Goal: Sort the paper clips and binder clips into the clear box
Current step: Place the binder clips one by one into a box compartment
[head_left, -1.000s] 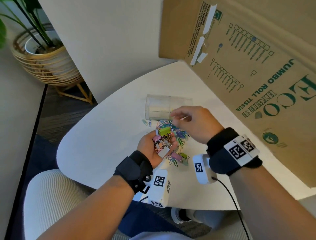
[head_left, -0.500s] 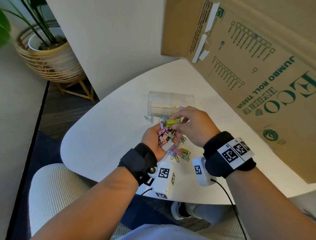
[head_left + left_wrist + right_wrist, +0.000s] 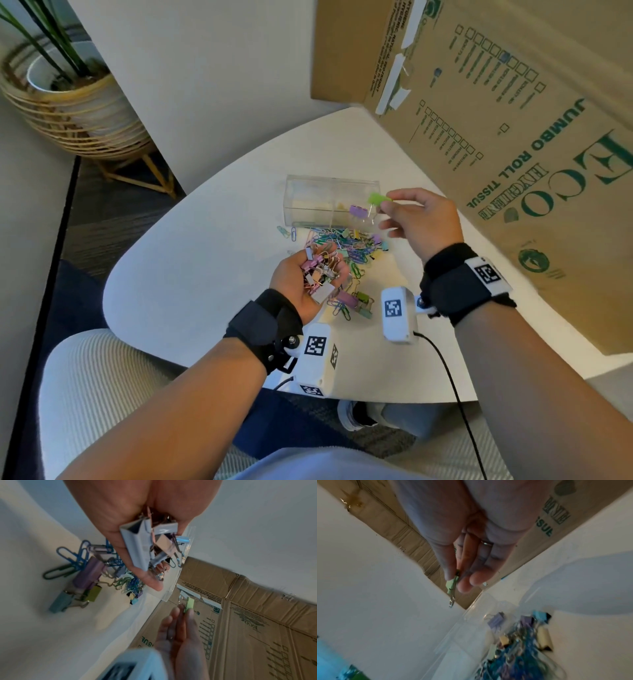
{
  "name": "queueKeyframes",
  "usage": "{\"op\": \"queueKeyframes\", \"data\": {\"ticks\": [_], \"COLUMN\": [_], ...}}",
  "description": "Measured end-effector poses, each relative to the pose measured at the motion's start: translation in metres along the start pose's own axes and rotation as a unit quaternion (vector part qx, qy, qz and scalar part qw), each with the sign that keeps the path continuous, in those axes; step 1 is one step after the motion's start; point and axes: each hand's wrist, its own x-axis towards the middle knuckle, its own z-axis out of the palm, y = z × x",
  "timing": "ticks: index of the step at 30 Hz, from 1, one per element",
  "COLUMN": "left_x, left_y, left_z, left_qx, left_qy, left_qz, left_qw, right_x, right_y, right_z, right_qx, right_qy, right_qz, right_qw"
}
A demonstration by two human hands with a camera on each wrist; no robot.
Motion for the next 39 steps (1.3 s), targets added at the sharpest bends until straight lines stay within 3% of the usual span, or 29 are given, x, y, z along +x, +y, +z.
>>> {"op": "queueKeyframes", "data": {"ticks": [6,12,16,19,25,33,39], "left_x": [-0.002,-0.003,0.000,0.000,-0.004,-0.010,-0.009], "left_y": [-0.005,-0.004,0.000,0.004,0.013,0.008,0.010], "left_z": [0.008,0.004,0.005,0.010,0.018,0.025,0.025], "left_qx": [0.003,-0.025,-0.039,-0.038,-0.026,-0.032,-0.057], "left_qy": [-0.003,-0.014,-0.012,-0.018,-0.022,-0.034,-0.019], "left_qz": [-0.008,-0.013,-0.003,0.009,0.035,0.046,0.048], "left_qw": [1.000,1.000,0.999,0.999,0.999,0.998,0.997], "right_x": [0.037,0.032,-0.001,-0.025,-0.044,-0.041,-0.042], "right_y": [-0.019,-0.008,-0.012,-0.021,-0.019,-0.013,-0.011], "right_z": [0.010,0.011,0.011,0.011,0.016,0.021,0.019], "right_qx": [-0.039,-0.190,-0.216,-0.276,-0.334,-0.348,-0.206], "right_qy": [0.038,-0.004,-0.097,-0.205,-0.217,-0.168,-0.165], "right_qz": [-0.013,-0.077,-0.099,-0.093,-0.146,-0.178,-0.149], "right_qw": [0.998,0.979,0.966,0.934,0.906,0.905,0.953]}}
